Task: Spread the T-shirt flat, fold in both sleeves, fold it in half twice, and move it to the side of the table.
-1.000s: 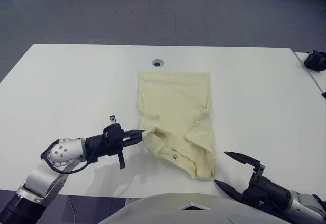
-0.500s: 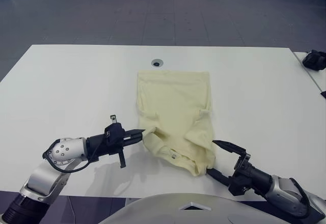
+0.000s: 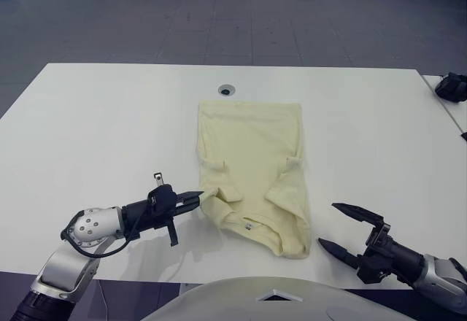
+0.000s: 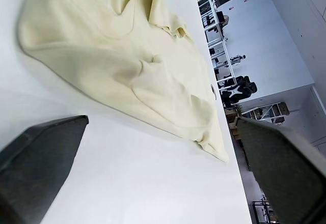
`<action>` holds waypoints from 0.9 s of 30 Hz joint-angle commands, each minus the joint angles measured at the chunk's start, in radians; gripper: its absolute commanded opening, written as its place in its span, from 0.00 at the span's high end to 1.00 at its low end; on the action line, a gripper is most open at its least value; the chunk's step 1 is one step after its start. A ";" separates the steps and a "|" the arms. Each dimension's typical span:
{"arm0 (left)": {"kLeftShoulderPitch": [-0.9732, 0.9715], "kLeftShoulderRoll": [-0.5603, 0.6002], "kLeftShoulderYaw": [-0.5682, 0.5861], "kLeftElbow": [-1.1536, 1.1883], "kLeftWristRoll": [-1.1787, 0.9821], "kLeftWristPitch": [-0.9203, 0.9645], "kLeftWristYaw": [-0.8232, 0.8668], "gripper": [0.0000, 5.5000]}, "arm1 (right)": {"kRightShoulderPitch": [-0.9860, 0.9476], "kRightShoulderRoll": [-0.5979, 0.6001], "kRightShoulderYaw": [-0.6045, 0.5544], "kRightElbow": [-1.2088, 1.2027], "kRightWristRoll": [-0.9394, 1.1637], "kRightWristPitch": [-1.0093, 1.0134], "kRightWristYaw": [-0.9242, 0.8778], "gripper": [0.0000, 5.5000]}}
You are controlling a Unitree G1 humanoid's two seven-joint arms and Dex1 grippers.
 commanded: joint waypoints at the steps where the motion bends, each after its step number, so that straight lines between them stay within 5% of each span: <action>1: -0.005 -0.028 0.005 0.008 0.033 -0.008 -0.006 1.00 | 0.015 -0.023 0.083 0.080 -0.203 0.065 0.122 0.02; 17: -0.035 -0.047 0.017 0.013 0.036 0.014 -0.024 1.00 | -0.027 -0.106 0.152 -0.101 -0.146 0.069 0.327 0.02; 27: -0.029 -0.066 0.017 0.006 0.050 0.019 -0.028 1.00 | -0.087 -0.018 0.182 -0.101 -0.123 0.239 0.405 0.02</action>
